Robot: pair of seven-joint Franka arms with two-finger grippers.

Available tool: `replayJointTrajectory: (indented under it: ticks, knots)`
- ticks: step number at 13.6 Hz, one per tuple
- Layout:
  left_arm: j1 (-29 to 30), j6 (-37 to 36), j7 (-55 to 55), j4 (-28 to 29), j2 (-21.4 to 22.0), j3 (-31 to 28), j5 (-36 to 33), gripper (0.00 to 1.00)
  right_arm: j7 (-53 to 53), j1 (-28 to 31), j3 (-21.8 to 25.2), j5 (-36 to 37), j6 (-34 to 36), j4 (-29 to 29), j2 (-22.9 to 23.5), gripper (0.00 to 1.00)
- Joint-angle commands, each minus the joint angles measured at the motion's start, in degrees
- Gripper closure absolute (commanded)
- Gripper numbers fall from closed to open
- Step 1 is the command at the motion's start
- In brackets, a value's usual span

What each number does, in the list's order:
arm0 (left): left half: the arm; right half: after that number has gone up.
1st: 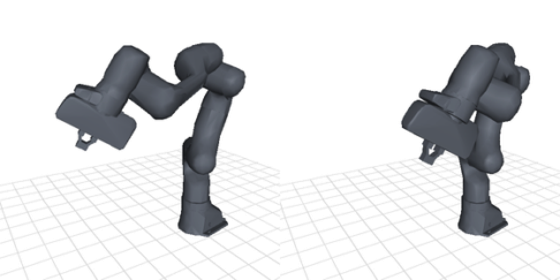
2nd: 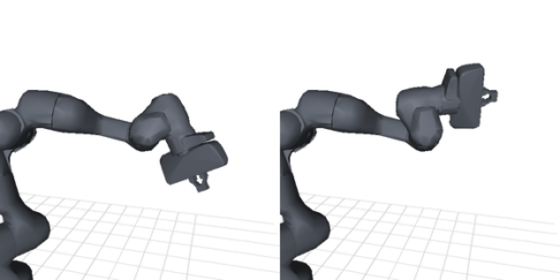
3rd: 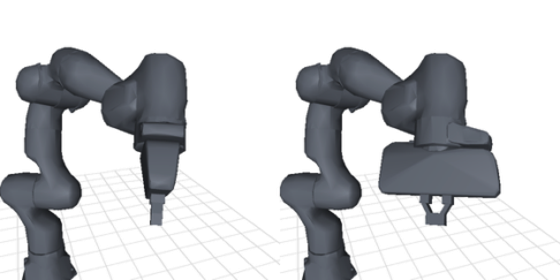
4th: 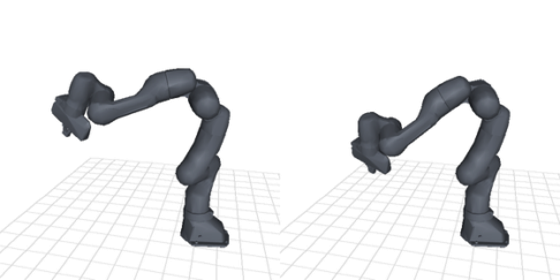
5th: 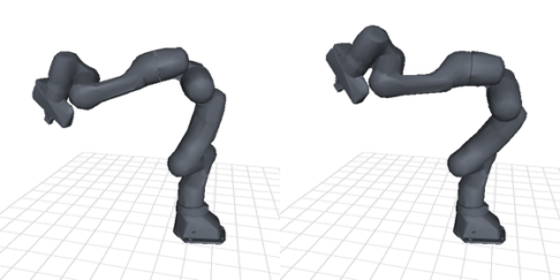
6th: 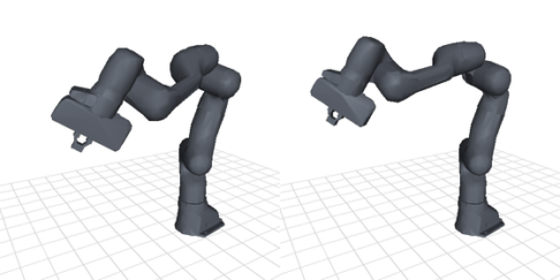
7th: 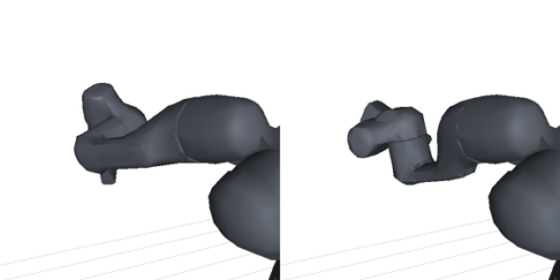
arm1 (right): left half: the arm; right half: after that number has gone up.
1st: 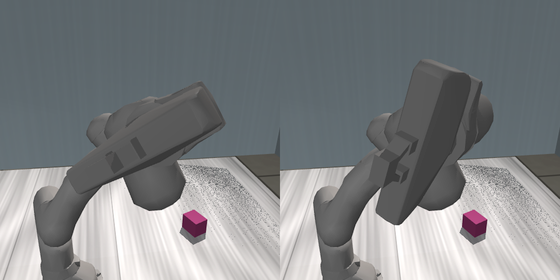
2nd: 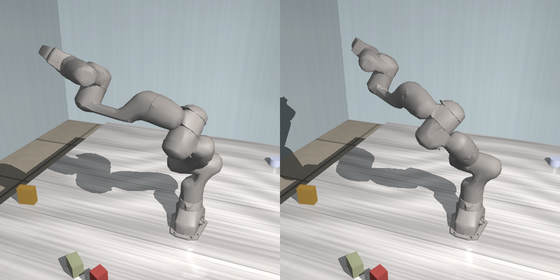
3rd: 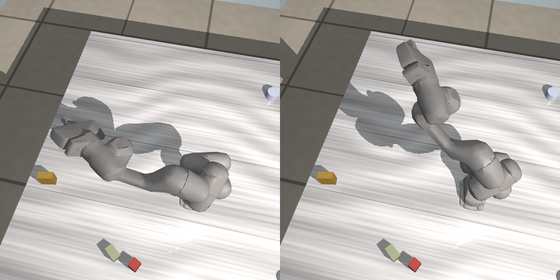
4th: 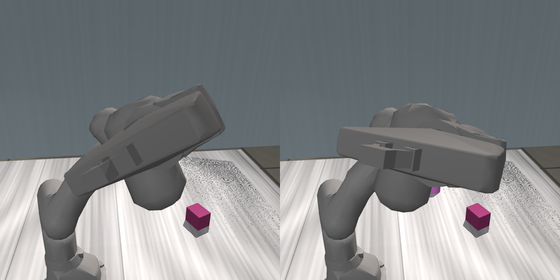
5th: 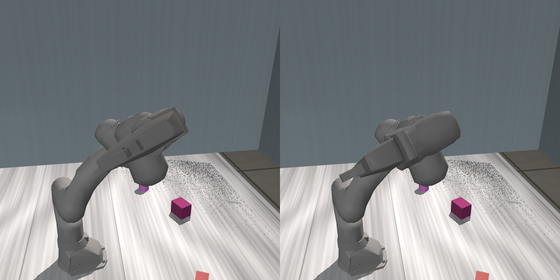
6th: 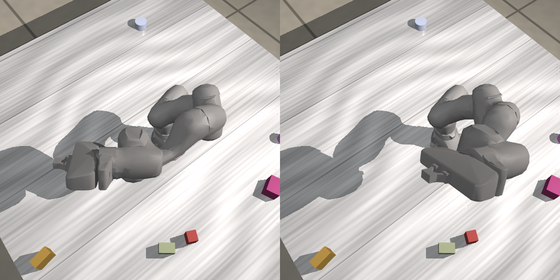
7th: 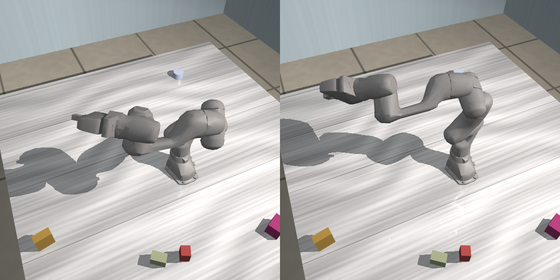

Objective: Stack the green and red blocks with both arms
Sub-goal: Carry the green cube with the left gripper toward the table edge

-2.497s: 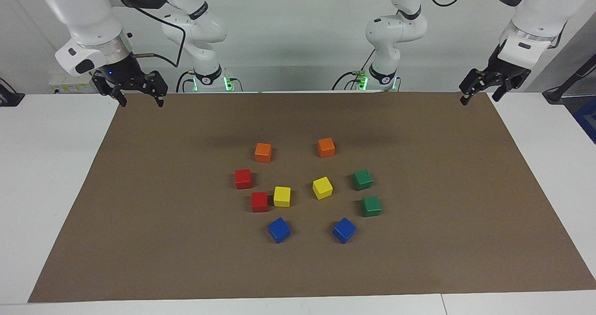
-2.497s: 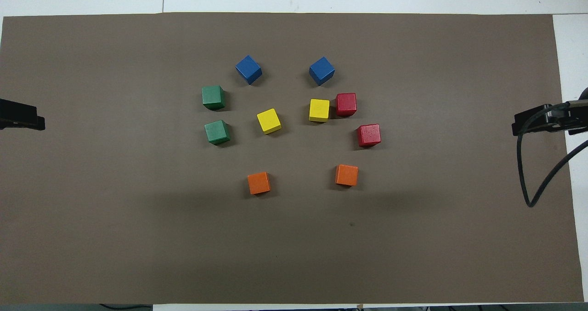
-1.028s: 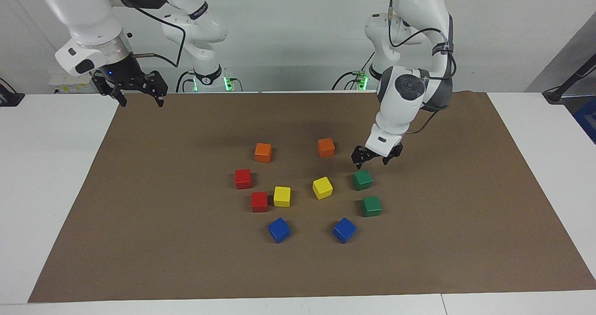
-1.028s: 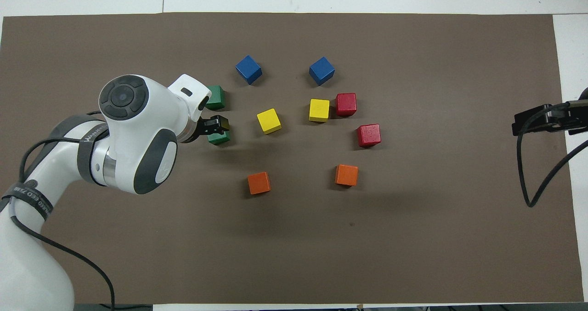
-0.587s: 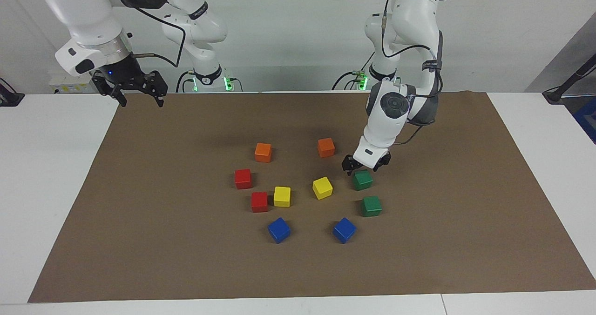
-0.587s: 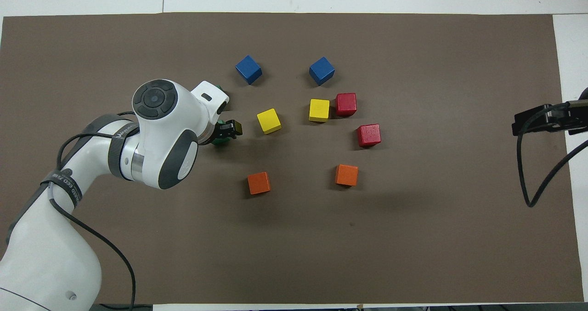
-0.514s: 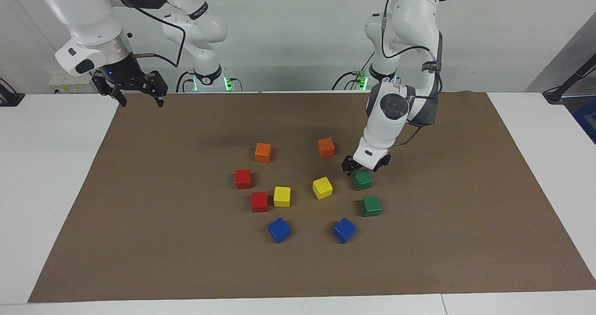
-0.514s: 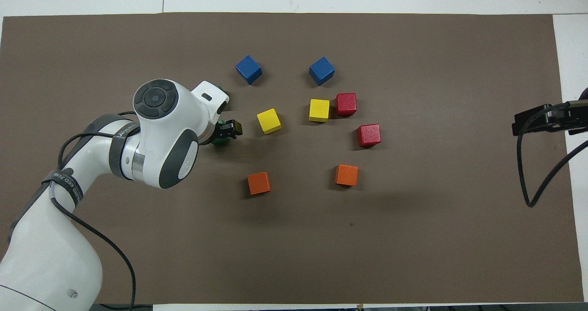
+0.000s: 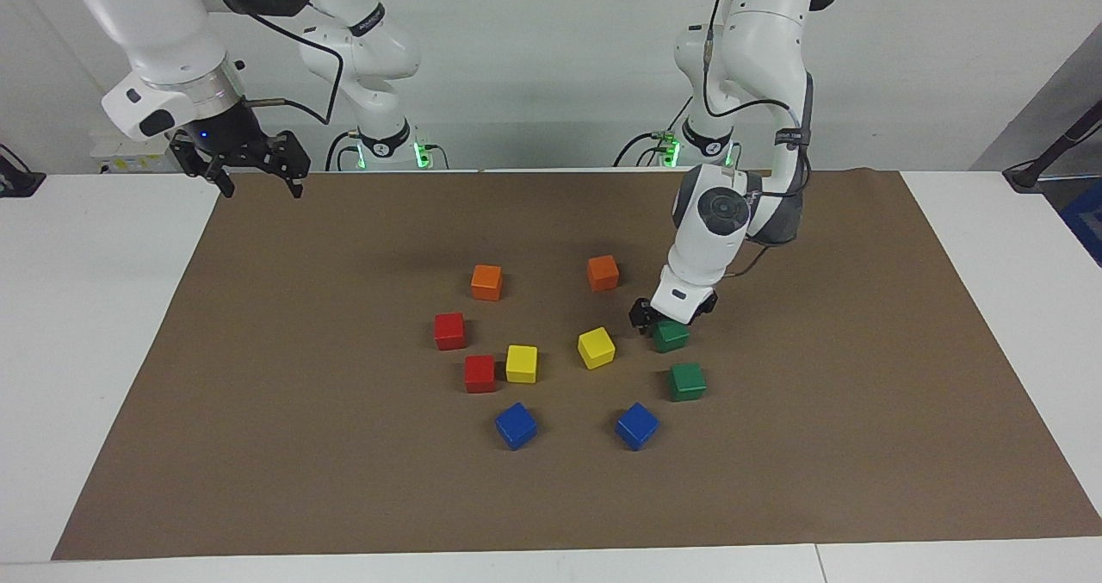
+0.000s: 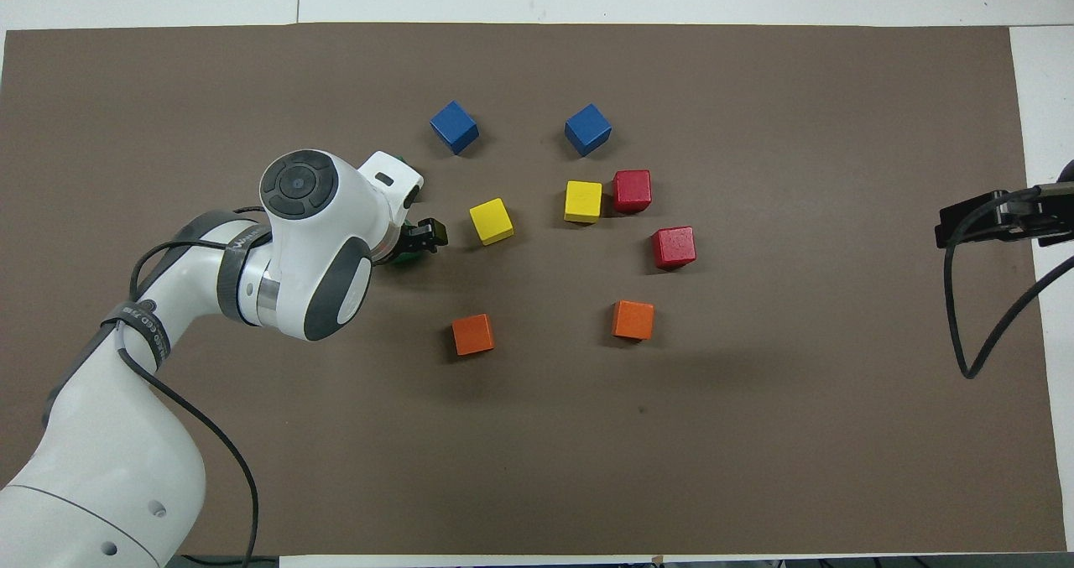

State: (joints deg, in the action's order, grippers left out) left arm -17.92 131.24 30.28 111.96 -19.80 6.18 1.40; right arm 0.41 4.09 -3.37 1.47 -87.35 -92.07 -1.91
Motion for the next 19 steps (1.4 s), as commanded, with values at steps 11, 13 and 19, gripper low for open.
replayJointTrajectory:
  ticks: [11,13,19]
  knots:
    - [0.07,-2.64,-0.57,-1.13,2.56,-1.17,-4.39,1.00,-1.37,0.48,-0.23,-0.50,1.03,-0.91,-1.25,0.00]
    - [3.92,-6.24,-3.02,-1.13,6.25,-0.82,-4.39,1.00,-1.29,0.22,-0.32,-0.59,2.09,-1.09,-1.69,0.00]
    - [19.82,-13.81,-20.76,-0.07,12.33,-0.90,-3.78,1.00,3.88,-5.93,-0.84,-2.61,-7.26,-10.29,-4.85,0.00]
